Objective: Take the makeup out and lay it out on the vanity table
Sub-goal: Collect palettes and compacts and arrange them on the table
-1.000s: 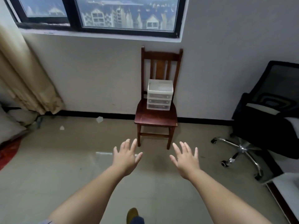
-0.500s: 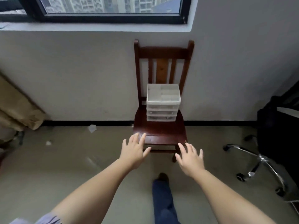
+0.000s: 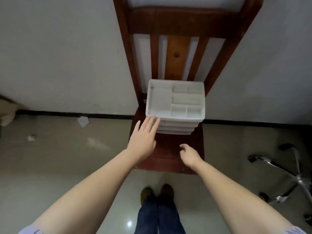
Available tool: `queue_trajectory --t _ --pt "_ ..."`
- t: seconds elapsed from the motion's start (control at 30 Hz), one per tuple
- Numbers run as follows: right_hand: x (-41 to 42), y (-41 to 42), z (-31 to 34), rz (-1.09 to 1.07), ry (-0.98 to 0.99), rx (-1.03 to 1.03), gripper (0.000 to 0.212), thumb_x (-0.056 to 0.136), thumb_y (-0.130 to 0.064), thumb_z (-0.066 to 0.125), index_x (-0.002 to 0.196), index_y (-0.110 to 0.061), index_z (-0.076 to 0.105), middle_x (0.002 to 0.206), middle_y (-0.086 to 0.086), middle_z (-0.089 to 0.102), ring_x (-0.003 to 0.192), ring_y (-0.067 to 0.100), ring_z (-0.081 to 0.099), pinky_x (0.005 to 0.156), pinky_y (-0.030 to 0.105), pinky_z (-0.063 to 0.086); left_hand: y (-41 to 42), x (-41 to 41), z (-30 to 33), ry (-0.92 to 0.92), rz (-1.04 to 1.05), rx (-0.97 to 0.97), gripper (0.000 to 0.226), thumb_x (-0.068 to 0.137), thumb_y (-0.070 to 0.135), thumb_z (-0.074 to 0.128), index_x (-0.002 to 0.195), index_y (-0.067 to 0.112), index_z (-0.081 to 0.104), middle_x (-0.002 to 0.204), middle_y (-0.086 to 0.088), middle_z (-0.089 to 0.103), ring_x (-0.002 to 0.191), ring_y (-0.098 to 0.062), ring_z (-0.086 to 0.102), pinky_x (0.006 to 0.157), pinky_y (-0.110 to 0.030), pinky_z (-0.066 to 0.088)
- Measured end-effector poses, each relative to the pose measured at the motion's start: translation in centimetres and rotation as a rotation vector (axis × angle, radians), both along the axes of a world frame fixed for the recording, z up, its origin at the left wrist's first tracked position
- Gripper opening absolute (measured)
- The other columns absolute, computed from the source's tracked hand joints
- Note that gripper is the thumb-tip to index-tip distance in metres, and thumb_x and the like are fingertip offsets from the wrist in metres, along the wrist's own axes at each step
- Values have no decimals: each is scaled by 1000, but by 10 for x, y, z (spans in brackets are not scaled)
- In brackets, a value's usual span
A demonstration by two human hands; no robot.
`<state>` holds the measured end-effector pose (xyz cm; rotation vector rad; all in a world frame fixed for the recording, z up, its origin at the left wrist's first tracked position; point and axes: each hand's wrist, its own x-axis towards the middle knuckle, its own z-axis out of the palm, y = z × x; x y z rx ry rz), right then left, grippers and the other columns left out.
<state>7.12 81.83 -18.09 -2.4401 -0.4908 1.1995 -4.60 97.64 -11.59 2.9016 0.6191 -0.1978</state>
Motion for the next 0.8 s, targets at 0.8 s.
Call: queue_trajectory --t 0.8 --pt "0 60 -145 -1531 823 508 42 81 15 15 89 -5 50 103 17 56 109 30 56 95 42 43 20 37 -112 -204 -113 182 73 83 3 50 147 0 13 154 -20 19 143 -32 9 113 -57 7"
